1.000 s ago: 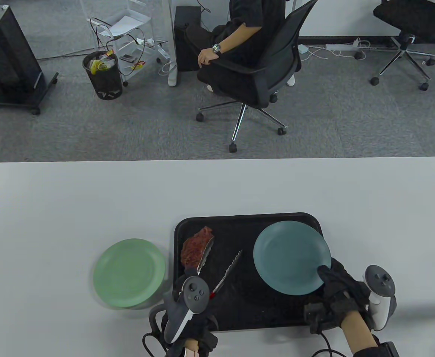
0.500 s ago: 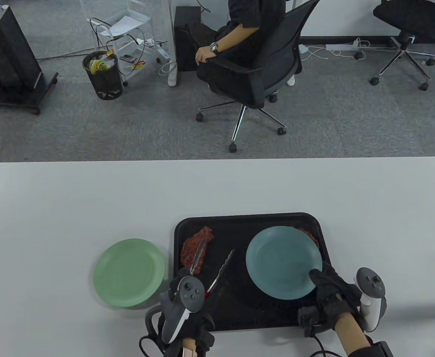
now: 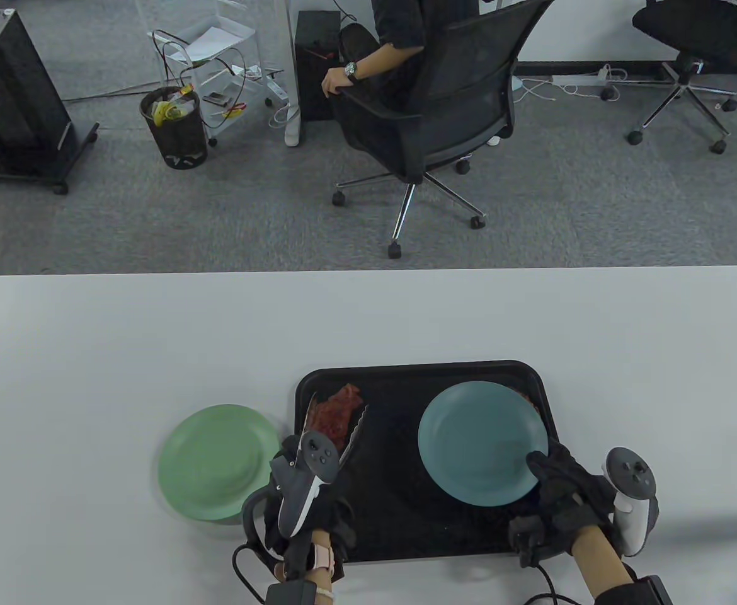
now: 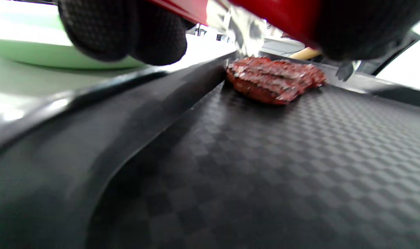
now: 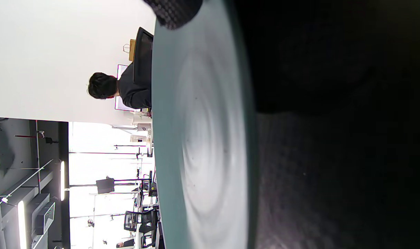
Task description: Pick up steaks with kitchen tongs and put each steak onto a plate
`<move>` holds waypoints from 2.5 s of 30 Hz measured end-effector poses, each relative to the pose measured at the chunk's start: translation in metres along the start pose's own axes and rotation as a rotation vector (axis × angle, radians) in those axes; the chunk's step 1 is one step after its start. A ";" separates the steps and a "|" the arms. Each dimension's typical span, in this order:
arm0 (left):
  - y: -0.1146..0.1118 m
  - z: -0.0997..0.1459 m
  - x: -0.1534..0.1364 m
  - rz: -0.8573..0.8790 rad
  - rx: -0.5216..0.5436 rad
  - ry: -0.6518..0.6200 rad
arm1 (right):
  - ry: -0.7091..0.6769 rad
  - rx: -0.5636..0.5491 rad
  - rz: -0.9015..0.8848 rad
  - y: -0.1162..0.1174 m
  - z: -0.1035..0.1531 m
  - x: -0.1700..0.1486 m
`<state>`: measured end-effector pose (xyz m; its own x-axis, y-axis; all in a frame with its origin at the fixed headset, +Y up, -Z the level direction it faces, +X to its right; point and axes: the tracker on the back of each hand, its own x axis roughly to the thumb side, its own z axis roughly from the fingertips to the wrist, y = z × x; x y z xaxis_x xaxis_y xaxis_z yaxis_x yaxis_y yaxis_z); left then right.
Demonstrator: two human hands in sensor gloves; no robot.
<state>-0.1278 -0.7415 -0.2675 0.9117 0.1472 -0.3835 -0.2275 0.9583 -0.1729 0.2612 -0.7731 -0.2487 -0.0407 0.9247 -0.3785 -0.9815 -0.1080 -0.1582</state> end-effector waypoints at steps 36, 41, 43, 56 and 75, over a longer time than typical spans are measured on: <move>0.004 0.071 0.094 -0.140 0.162 -0.586 | 0.016 0.072 0.075 0.012 0.002 -0.014; -0.002 0.067 0.093 -0.120 0.103 -0.576 | 0.048 0.101 0.037 0.010 0.000 -0.019; -0.004 0.066 0.090 -0.112 0.085 -0.571 | 0.047 0.100 0.045 0.011 -0.001 -0.019; 0.025 0.058 0.055 0.179 0.177 -0.460 | -0.001 0.008 -0.087 -0.011 -0.003 -0.010; 0.012 0.035 0.019 0.213 0.116 -0.262 | 0.124 -0.495 -0.338 -0.139 -0.018 -0.057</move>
<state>-0.1013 -0.7188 -0.2455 0.9082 0.3903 -0.1514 -0.3955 0.9185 -0.0045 0.4033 -0.8176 -0.2216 0.3095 0.8910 -0.3321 -0.7316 0.0000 -0.6817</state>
